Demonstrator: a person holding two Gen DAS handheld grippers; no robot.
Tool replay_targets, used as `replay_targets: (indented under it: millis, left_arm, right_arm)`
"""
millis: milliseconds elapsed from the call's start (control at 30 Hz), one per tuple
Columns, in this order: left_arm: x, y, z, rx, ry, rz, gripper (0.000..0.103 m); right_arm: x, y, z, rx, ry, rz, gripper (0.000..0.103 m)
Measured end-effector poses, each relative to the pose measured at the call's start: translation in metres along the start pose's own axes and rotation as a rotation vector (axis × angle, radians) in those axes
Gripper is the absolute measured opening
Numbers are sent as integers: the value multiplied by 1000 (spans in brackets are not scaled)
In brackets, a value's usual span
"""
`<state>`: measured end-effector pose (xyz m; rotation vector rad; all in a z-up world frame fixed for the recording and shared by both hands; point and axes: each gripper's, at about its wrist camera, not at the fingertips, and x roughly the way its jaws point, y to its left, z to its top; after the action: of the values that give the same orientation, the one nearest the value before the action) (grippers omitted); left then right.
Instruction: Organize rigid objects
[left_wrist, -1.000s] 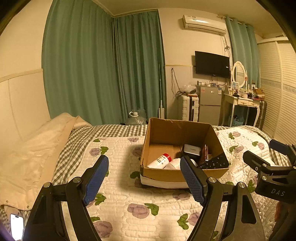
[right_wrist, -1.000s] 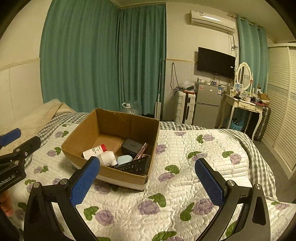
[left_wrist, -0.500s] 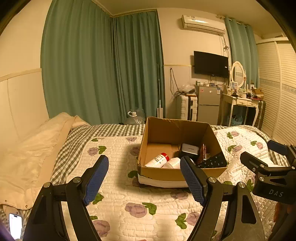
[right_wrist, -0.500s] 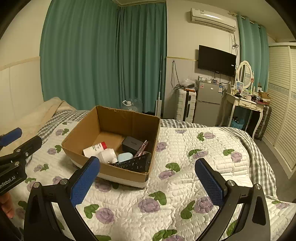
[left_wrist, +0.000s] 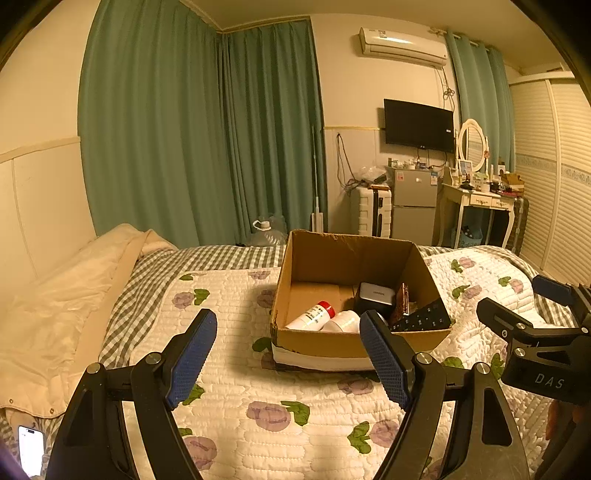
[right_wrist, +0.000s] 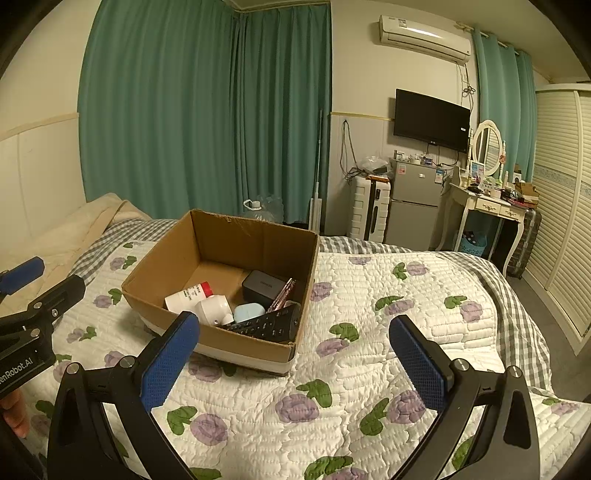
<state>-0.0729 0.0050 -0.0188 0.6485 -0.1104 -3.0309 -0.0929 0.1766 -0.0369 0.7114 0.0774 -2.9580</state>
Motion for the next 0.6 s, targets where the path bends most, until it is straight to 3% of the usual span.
replay_targets:
  millis: [600]
  left_arm:
    - [1,-2,-1,4,3,-1,82]
  right_arm:
    - [1,2,-3,4,15,-3,103]
